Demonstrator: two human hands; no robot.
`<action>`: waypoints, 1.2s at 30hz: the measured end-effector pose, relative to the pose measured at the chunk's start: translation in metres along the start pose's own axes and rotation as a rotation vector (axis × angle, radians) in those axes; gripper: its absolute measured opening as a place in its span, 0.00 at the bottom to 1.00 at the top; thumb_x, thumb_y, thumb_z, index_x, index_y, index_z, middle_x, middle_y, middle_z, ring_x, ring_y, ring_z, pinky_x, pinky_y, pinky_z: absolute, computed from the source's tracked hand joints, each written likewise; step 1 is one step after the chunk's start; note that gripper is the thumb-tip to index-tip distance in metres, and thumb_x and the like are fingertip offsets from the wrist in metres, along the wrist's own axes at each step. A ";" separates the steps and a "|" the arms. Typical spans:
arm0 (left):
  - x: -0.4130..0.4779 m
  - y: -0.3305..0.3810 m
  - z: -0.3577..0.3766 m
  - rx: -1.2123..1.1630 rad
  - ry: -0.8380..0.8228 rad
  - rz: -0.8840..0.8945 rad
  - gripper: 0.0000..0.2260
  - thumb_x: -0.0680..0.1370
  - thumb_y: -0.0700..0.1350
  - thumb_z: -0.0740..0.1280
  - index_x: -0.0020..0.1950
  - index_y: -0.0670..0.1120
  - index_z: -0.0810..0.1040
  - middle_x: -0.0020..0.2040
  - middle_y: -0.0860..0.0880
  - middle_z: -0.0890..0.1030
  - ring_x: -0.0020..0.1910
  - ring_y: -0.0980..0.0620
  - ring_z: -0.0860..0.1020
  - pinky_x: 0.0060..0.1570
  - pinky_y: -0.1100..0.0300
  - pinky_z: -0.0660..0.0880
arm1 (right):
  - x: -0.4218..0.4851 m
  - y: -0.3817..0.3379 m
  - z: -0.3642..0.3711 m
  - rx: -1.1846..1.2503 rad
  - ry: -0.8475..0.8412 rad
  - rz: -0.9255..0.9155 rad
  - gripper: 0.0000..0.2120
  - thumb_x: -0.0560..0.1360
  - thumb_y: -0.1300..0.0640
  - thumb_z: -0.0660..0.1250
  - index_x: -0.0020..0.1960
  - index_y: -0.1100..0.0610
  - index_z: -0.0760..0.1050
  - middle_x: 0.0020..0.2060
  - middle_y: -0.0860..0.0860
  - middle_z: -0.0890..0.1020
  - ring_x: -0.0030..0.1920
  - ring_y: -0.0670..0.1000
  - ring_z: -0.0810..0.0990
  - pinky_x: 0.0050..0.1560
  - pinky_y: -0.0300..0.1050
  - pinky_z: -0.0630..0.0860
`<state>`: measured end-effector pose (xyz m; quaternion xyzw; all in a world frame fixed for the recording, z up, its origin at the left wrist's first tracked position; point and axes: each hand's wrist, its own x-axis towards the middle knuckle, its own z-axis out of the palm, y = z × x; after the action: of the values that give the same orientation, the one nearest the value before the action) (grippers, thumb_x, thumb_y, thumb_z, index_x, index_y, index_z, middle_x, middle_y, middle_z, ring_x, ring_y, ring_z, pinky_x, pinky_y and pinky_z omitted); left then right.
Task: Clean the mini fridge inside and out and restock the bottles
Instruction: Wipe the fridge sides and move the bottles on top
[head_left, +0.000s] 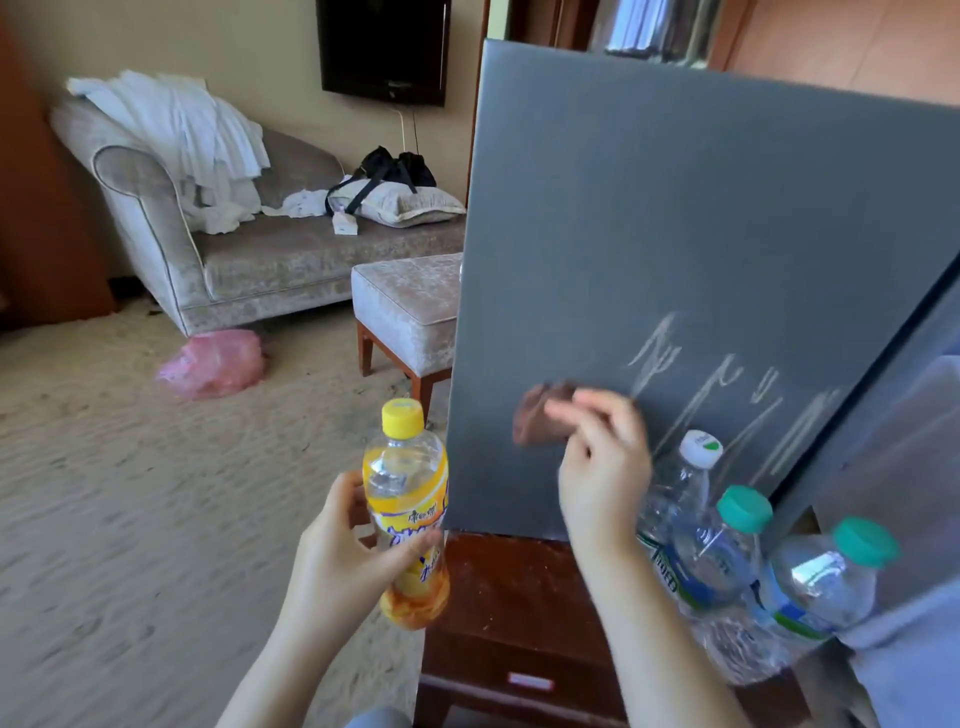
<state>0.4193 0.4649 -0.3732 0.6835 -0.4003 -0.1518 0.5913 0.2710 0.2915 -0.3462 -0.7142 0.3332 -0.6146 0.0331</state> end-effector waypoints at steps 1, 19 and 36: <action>-0.003 -0.004 0.001 0.015 -0.003 -0.011 0.25 0.60 0.49 0.82 0.50 0.53 0.74 0.45 0.63 0.81 0.44 0.62 0.80 0.37 0.73 0.74 | -0.026 0.011 0.004 -0.033 -0.084 0.023 0.18 0.67 0.68 0.60 0.45 0.54 0.85 0.48 0.52 0.80 0.50 0.52 0.77 0.54 0.42 0.73; 0.022 0.024 -0.003 0.127 -0.006 0.102 0.23 0.62 0.46 0.81 0.52 0.53 0.75 0.44 0.58 0.82 0.46 0.63 0.78 0.38 0.75 0.72 | -0.035 0.021 -0.011 -0.132 -0.291 0.033 0.21 0.64 0.74 0.68 0.46 0.52 0.84 0.48 0.49 0.80 0.49 0.51 0.77 0.49 0.41 0.75; 0.113 0.250 -0.063 -0.231 -0.057 0.478 0.19 0.64 0.53 0.76 0.52 0.50 0.78 0.44 0.54 0.85 0.42 0.56 0.83 0.37 0.65 0.79 | 0.274 -0.017 -0.098 -0.326 0.132 -0.156 0.17 0.73 0.65 0.55 0.52 0.53 0.79 0.55 0.48 0.80 0.55 0.54 0.77 0.44 0.39 0.64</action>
<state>0.4421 0.4309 -0.0948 0.4930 -0.5468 -0.0718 0.6729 0.1968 0.1987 -0.0801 -0.6918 0.3736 -0.5987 -0.1530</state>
